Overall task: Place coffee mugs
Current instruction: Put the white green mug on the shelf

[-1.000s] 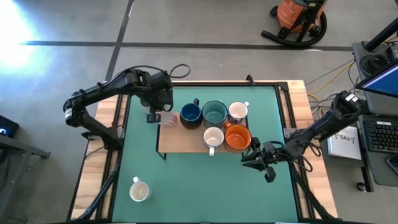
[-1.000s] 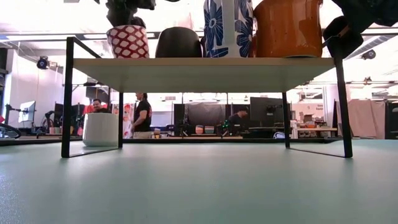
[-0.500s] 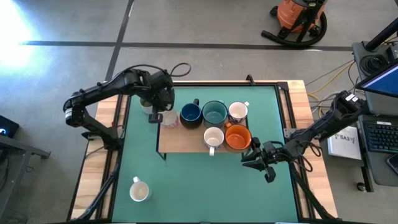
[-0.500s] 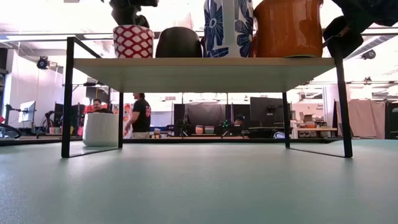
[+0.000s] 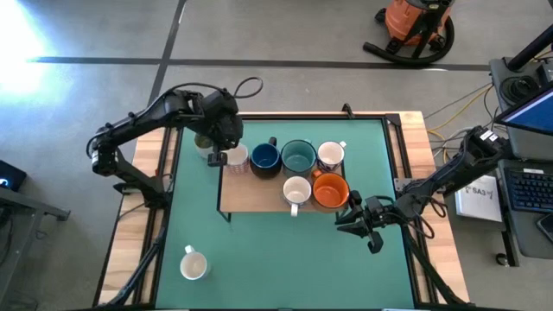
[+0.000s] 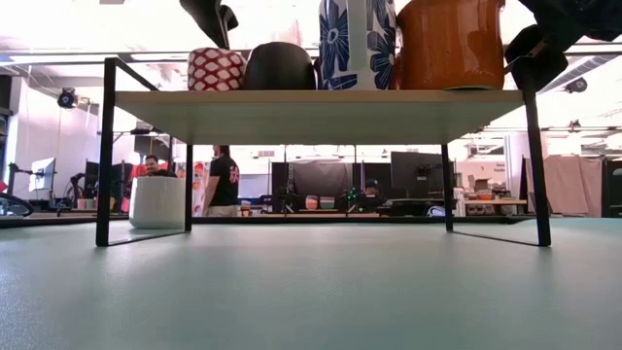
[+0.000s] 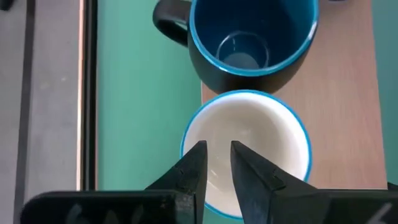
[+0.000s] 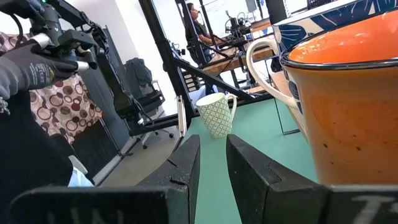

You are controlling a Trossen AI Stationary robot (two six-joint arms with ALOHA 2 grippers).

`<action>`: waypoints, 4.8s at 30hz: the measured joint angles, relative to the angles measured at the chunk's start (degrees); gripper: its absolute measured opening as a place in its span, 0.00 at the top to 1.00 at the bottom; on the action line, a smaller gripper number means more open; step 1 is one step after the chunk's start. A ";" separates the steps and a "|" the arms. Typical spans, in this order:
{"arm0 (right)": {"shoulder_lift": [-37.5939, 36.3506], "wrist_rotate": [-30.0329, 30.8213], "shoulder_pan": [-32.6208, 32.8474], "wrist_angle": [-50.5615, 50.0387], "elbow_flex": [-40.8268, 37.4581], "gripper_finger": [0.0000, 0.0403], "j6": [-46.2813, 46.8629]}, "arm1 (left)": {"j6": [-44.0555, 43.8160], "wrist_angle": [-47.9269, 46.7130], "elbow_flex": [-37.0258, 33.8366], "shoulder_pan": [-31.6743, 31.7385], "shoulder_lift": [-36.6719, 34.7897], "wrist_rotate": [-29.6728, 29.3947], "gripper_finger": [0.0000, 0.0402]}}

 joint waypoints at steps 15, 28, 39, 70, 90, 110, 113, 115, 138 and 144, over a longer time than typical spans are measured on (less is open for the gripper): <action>0.00 0.00 0.00 0.00 0.00 0.83 -0.01 | -11.84 -10.89 1.68 0.14 -3.09 -7.64 0.83; 0.00 0.00 0.01 0.00 0.00 0.83 -0.01 | -14.21 -2.27 -22.89 9.24 -16.41 -8.36 0.83; 0.00 0.00 0.02 0.00 0.00 0.83 -0.01 | -7.63 11.32 -42.74 18.57 -21.94 -8.31 0.84; -0.02 0.00 0.00 0.00 0.00 0.83 -0.01 | 9.38 23.00 -48.42 31.72 -6.72 -2.91 0.84; 0.00 0.00 0.02 0.00 0.01 0.83 0.00 | -0.26 23.35 -48.45 31.87 -9.19 -0.94 0.99; 0.00 0.00 0.00 0.00 0.02 0.83 0.00 | -6.43 31.21 -29.63 31.50 -21.23 -14.51 0.99; 0.00 -0.01 0.01 0.00 0.02 0.83 0.00 | -6.39 31.79 -24.40 30.28 -20.82 -13.98 0.99; -0.01 -0.01 0.01 0.00 0.01 0.83 0.00 | -6.40 32.37 -21.72 28.53 -20.37 -13.84 0.99; -0.01 -0.01 0.00 0.00 0.02 0.83 0.00 | -7.70 43.63 -13.43 -23.11 -16.53 -31.25 0.99; 0.00 -0.01 0.00 0.00 0.02 0.83 0.00 | -9.09 45.07 -12.08 -35.04 -12.50 -39.56 0.99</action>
